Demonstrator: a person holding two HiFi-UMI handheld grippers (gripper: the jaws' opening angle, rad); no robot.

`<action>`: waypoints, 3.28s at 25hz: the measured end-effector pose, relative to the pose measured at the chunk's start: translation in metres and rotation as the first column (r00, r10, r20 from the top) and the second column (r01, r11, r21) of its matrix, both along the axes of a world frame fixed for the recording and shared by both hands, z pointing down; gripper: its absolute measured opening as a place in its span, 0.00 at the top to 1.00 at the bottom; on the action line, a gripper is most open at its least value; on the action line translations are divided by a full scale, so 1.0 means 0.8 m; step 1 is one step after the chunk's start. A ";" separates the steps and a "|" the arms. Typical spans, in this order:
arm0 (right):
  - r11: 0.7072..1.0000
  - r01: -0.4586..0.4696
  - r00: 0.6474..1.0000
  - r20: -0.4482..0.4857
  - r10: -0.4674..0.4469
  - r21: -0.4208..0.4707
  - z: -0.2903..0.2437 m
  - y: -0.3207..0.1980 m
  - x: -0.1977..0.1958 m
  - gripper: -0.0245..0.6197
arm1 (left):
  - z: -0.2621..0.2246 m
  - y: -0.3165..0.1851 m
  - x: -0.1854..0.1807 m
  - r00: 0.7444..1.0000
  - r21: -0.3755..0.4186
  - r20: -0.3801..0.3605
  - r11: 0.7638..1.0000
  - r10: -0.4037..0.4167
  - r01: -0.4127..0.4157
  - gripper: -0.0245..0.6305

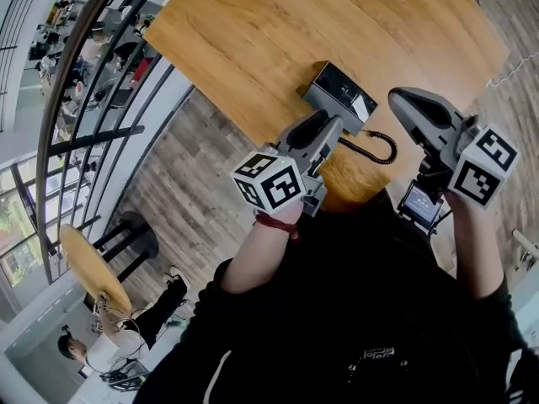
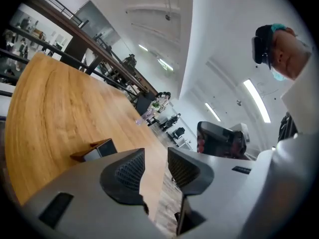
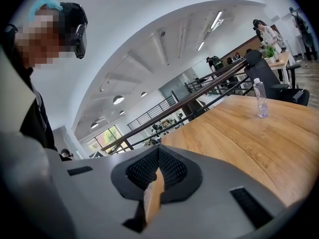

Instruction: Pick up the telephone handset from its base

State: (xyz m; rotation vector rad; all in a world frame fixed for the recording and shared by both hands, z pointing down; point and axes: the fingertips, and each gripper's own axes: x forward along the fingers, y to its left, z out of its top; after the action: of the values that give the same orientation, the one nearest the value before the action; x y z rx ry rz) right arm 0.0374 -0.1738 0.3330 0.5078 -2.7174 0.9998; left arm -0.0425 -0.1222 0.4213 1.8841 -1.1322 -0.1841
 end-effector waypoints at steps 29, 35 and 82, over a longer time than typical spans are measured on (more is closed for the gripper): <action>0.999 0.023 0.994 -0.108 -0.019 0.036 -0.004 0.054 -0.020 0.94 | 0.236 0.022 0.012 0.985 -0.326 -0.148 0.935 0.093 -0.137 0.60; 0.999 -0.017 0.994 -0.110 0.021 0.033 -0.001 0.054 -0.012 0.94 | 0.247 0.014 0.016 0.982 -0.343 -0.177 0.930 0.072 -0.130 0.61; 0.982 -0.180 0.979 -0.090 0.184 0.057 -0.026 0.077 0.084 0.94 | 0.204 0.009 0.021 0.996 -0.249 -0.089 0.967 0.027 -0.049 0.85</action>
State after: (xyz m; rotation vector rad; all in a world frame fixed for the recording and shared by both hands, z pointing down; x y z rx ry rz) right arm 0.1047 -0.1126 0.3126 0.8043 -2.6539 0.9272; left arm -0.0261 -0.1147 0.5844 1.6560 -1.0107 -0.0936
